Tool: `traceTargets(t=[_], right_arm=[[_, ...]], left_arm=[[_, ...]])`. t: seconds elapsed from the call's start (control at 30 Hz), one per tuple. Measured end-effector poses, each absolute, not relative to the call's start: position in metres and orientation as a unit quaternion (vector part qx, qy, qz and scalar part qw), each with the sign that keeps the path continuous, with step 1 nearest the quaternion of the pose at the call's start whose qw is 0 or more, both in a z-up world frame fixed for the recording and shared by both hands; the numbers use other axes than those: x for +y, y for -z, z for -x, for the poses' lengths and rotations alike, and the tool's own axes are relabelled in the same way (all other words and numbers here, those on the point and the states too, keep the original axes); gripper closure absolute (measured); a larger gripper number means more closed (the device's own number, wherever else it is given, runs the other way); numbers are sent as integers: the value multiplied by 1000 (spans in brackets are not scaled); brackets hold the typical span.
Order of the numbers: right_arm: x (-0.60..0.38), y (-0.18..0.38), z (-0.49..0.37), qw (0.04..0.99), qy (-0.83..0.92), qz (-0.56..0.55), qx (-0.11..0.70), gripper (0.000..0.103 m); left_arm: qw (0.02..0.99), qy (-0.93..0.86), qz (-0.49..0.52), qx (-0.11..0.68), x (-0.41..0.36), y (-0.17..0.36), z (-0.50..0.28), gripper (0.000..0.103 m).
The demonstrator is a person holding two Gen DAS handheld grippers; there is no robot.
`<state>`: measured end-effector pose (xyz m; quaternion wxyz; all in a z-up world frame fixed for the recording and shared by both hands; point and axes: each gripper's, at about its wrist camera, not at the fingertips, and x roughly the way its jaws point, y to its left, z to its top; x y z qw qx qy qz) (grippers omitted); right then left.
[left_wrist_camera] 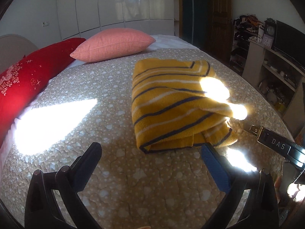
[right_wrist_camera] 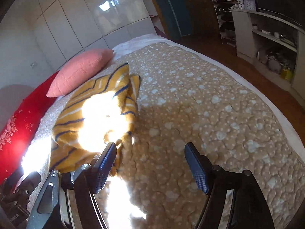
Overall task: Fold small clothes
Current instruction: 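Lift the held edge with the right tool and fold it over the sweater, then press the fold down and open the right tool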
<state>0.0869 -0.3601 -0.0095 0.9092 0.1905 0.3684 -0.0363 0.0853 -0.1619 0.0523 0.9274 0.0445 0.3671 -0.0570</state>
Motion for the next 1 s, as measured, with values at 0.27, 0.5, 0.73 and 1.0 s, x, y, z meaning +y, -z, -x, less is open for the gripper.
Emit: traceTargets(t=[0.27,0.5,0.73,1.0], right_arm=[[-340,-19,-79,929,-88,-173,316,58],[-339,27,-144,875,-123,-250,395,62],[-327,5,-116,893,-122,-235,364,58],[-333,28,-148,859,-114,-335,370,44]], left_arm=[[901,67,-35,426,-154,1,-88,0],[907,72,-16,415,-148,2,-83,0],[909,71,-13,410,-146,3,-82,0],[910,76,-7,408,-144,2,-79,0]])
